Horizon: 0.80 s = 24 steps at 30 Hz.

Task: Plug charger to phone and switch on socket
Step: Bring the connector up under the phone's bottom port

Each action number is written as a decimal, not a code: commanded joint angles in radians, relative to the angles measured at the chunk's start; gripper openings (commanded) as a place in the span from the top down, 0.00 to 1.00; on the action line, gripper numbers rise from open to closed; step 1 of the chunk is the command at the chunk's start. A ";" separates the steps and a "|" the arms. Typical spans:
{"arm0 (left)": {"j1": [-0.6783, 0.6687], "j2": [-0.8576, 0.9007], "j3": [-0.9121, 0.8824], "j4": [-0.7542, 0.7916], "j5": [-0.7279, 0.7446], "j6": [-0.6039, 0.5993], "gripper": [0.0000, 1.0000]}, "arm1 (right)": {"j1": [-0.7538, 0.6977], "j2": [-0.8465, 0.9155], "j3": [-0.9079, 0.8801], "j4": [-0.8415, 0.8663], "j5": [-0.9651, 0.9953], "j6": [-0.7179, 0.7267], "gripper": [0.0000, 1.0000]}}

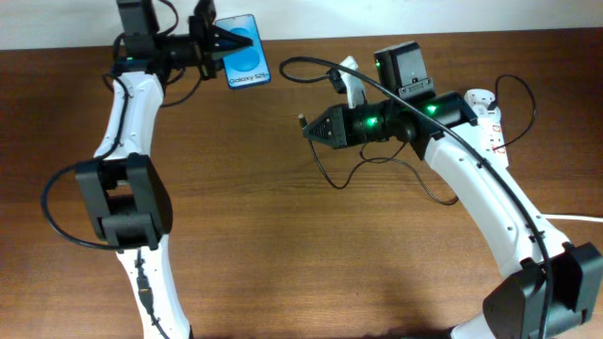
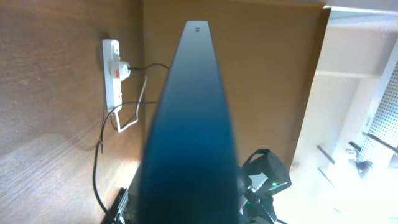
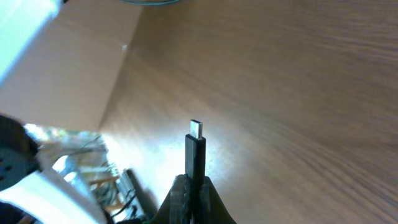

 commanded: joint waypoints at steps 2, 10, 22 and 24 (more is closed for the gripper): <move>-0.054 -0.003 0.011 0.006 0.034 0.017 1.00 | -0.006 -0.037 0.002 -0.029 -0.077 -0.021 0.96; -0.116 -0.003 0.011 0.006 0.035 0.021 1.00 | -0.006 -0.270 -0.043 -0.171 0.047 -0.062 0.96; -0.179 -0.003 0.011 0.043 0.021 0.080 1.00 | -0.103 -0.250 -0.602 0.845 -0.148 0.618 0.96; -0.188 -0.003 0.011 0.044 0.007 0.081 1.00 | -0.047 -0.216 -0.602 0.886 -0.080 0.671 0.96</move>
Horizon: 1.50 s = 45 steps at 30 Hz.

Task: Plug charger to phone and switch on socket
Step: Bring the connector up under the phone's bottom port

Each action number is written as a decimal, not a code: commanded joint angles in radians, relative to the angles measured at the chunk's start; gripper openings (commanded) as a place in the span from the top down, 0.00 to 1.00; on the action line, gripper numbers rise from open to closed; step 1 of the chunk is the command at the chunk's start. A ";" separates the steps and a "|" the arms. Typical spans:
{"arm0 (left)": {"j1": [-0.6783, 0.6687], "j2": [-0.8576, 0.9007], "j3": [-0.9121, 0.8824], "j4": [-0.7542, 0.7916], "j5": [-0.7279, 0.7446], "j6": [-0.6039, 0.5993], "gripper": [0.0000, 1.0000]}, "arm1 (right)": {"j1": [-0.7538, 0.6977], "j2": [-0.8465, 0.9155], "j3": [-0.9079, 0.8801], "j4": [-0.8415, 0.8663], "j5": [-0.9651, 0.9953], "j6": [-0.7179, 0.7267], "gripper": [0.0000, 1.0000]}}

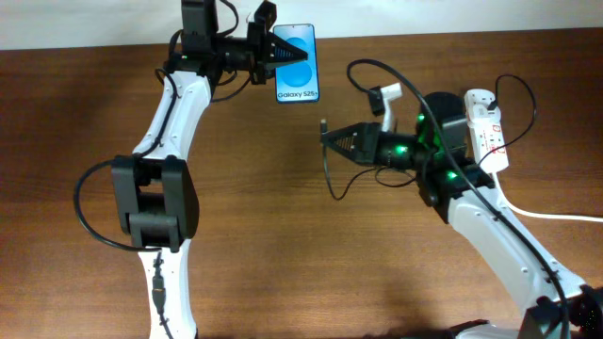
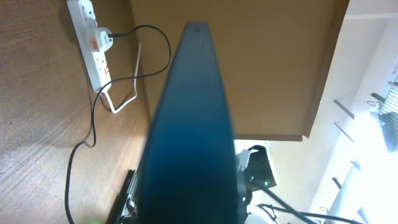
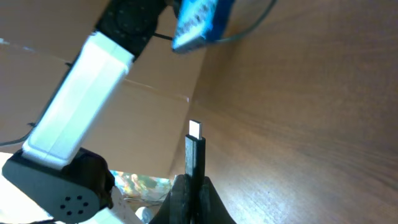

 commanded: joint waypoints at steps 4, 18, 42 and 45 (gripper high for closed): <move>-0.024 -0.003 0.011 0.013 -0.008 0.017 1.00 | 0.090 0.031 -0.005 0.078 0.159 0.077 0.96; -0.048 -0.003 0.002 0.004 -0.056 0.070 1.00 | 0.084 0.007 0.016 -0.001 0.216 -0.174 0.96; -0.073 -0.003 -0.003 0.006 0.005 0.134 1.00 | 0.054 0.007 0.037 0.010 0.195 -0.179 0.96; -0.073 -0.003 -0.003 0.006 0.005 0.145 1.00 | 0.054 0.007 0.037 0.010 0.195 -0.180 0.96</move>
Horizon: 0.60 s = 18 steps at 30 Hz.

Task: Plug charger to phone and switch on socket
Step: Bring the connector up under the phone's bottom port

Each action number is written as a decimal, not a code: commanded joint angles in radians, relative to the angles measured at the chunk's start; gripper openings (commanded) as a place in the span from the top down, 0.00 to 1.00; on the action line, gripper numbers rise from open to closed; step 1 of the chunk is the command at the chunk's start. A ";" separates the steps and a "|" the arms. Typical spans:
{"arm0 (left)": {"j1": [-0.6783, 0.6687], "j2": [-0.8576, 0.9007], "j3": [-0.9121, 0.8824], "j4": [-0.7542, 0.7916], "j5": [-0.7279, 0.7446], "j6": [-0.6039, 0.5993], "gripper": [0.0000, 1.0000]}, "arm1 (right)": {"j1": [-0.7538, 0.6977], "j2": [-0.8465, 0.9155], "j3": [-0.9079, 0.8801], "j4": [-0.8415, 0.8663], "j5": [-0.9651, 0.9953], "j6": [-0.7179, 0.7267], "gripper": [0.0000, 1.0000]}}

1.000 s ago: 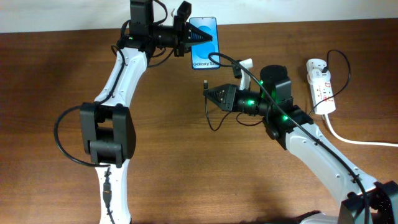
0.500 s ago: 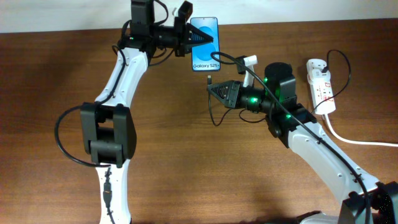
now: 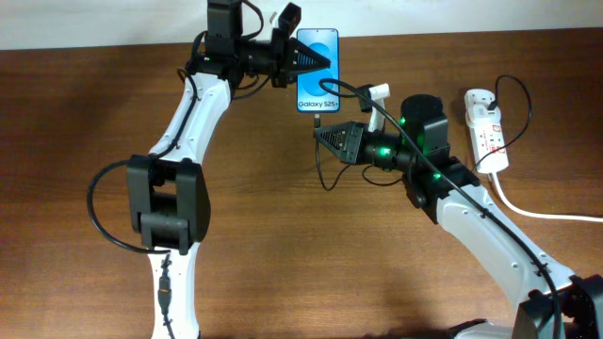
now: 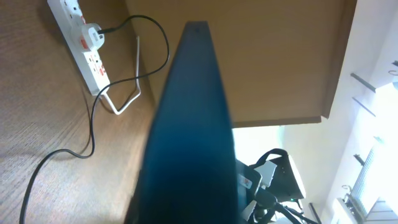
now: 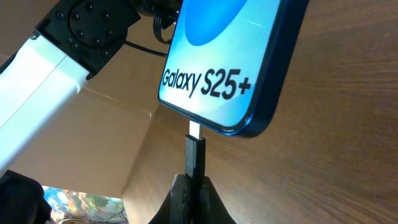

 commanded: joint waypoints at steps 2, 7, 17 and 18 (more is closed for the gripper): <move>0.003 -0.003 -0.003 0.003 0.030 0.034 1.00 | -0.003 -0.021 0.028 0.004 -0.013 -0.019 0.96; 0.018 -0.003 -0.003 0.002 0.019 0.057 1.00 | -0.003 -0.021 0.028 0.004 -0.014 -0.019 0.96; 0.010 -0.003 -0.003 0.002 0.030 0.056 1.00 | -0.004 -0.021 0.028 0.022 -0.006 -0.019 0.96; 0.004 -0.003 -0.003 0.002 0.030 0.056 1.00 | -0.003 -0.021 0.028 0.020 -0.006 -0.019 0.96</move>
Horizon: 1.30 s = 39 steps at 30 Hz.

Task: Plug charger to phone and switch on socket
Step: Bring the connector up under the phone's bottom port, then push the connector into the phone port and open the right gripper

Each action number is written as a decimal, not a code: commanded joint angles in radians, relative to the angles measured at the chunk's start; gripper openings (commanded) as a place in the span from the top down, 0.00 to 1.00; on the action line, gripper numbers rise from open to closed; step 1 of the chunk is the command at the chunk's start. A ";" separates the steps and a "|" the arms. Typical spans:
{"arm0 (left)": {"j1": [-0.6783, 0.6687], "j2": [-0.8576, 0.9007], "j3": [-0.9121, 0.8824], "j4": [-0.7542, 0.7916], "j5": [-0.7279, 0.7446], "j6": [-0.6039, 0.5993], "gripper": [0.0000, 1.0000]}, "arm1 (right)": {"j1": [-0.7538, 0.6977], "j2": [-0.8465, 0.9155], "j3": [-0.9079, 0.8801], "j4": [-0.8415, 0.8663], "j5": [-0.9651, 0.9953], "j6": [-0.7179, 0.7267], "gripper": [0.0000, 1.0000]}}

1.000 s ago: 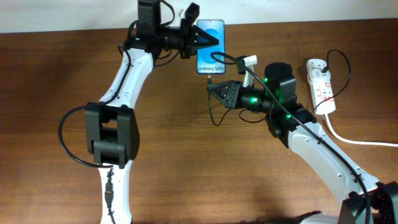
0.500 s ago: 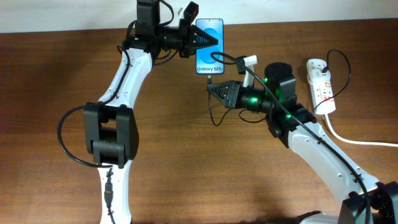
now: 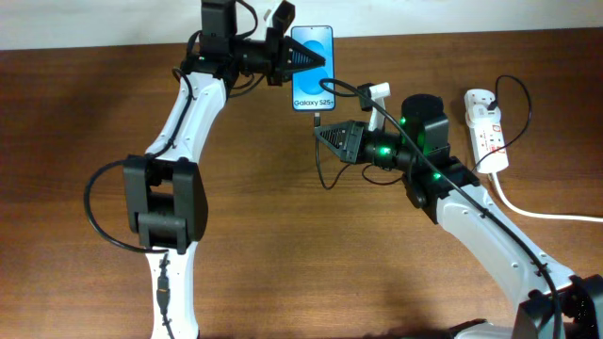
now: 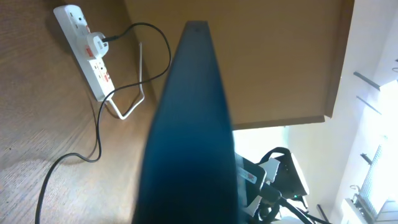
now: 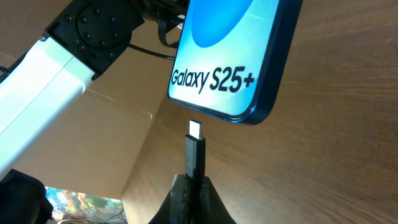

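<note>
A blue phone with a lit "Galaxy S25+" screen hangs at the back centre, and my left gripper is shut on it. The left wrist view shows the phone edge-on, hiding the fingers. My right gripper is shut on the black charger plug, its metal tip pointing at the phone's bottom edge with a small gap between them. The white power strip lies at the far right with the charger's adapter in it. I cannot tell its switch position.
The black charger cable loops from the plug down onto the brown table and back to the power strip. A white cable runs off the right edge. A cardboard wall stands behind the table.
The phone has shifted slightly left and away from the plug. The plug's tip was at the phone's bottom edge and now stands a small gap short of it. The right gripper has barely moved.
At first the left gripper held the phone at the back left, far from the plug in the right gripper. Then the phone was further right, nearer the plug. Then its bottom edge met the plug tip, and now a small gap shows.
</note>
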 commanded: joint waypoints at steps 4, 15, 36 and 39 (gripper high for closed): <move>-0.015 -0.003 -0.003 0.002 0.030 0.006 1.00 | -0.003 -0.021 0.027 -0.002 -0.006 -0.019 0.96; -0.014 -0.003 -0.003 0.003 0.030 -0.011 1.00 | -0.018 -0.020 0.027 -0.012 0.005 -0.018 0.96; -0.040 -0.003 -0.003 -0.027 0.011 0.007 1.00 | -0.028 -0.020 0.027 -0.008 -0.007 -0.018 0.96; -0.039 -0.003 -0.003 -0.027 0.012 0.007 1.00 | -0.028 -0.020 0.027 -0.008 -0.006 -0.018 0.96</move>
